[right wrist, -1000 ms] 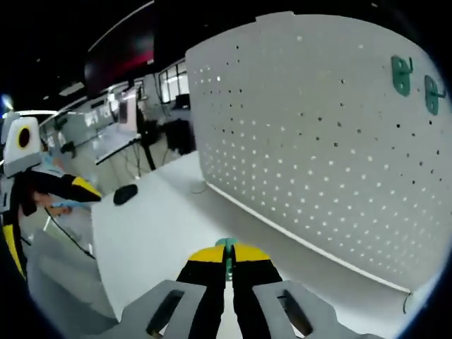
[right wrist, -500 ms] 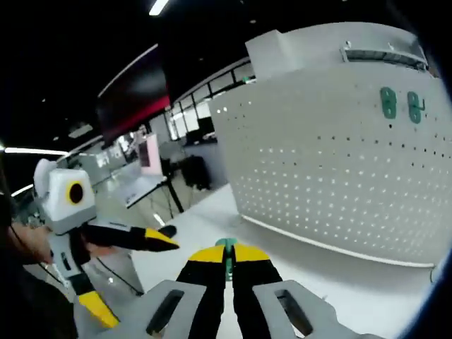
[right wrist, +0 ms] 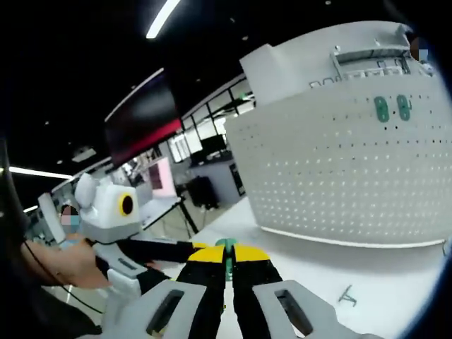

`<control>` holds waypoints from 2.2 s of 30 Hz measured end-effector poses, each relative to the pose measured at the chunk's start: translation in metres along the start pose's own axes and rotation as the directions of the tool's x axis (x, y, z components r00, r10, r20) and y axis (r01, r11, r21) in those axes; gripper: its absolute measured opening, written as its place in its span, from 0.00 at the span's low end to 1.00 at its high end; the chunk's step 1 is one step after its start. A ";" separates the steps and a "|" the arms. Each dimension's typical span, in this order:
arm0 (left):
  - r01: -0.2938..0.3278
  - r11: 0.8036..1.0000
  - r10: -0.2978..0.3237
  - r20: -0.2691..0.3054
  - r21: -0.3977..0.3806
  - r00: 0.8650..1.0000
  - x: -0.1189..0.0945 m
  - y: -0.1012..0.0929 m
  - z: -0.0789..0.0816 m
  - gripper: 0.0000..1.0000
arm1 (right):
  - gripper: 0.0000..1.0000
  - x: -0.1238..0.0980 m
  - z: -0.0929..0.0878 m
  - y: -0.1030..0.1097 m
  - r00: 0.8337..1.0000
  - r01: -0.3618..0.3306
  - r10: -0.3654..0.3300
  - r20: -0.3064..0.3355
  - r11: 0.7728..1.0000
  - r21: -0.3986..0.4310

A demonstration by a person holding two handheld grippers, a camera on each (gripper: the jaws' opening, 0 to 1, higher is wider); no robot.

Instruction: Insert the hook assembly into the mounting plate slot until the hook locks in place.

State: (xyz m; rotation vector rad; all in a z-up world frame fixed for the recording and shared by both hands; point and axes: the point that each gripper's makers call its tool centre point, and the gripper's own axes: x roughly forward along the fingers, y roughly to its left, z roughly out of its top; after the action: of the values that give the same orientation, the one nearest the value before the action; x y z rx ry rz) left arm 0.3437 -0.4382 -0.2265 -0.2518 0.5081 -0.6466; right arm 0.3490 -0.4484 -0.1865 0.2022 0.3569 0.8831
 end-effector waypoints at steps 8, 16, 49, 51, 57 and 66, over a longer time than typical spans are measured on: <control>0.045 0.995 -0.040 0.056 -0.095 0.998 -0.003 -0.004 0.004 0.45 | 0.00 -0.002 -0.001 0.005 1.000 0.005 -0.005 0.023 1.000 0.005; 0.138 0.955 -0.103 0.141 -0.263 0.985 -0.008 -0.006 0.010 0.24 | 0.00 -0.005 0.002 0.009 0.999 -0.003 0.002 0.040 1.000 0.014; 0.128 0.991 -0.126 0.054 -0.040 0.991 -0.006 -0.029 0.013 0.02 | 0.00 -0.014 0.003 0.014 0.999 0.027 -0.024 0.027 0.994 -0.103; 0.125 0.991 -0.123 0.058 -0.038 0.991 -0.006 -0.027 0.014 0.02 | 0.01 -0.014 0.005 0.014 0.999 0.029 -0.026 0.030 0.994 -0.104; 0.093 0.995 -0.094 0.043 0.037 0.995 -0.007 -0.025 0.017 0.01 | 0.01 -0.014 0.004 0.014 1.000 0.018 -0.017 0.007 0.996 -0.084; 0.078 0.995 -0.082 0.063 0.060 0.995 -0.007 -0.022 0.021 0.01 | 0.06 -0.015 0.007 0.014 1.000 0.015 -0.015 0.007 0.999 -0.044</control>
State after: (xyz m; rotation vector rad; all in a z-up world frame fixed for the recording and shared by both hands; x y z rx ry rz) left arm 0.3388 -0.4490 -0.1978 -0.2395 0.4181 -0.7277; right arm 0.3328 -0.4520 -0.1726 0.1619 0.3316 0.8745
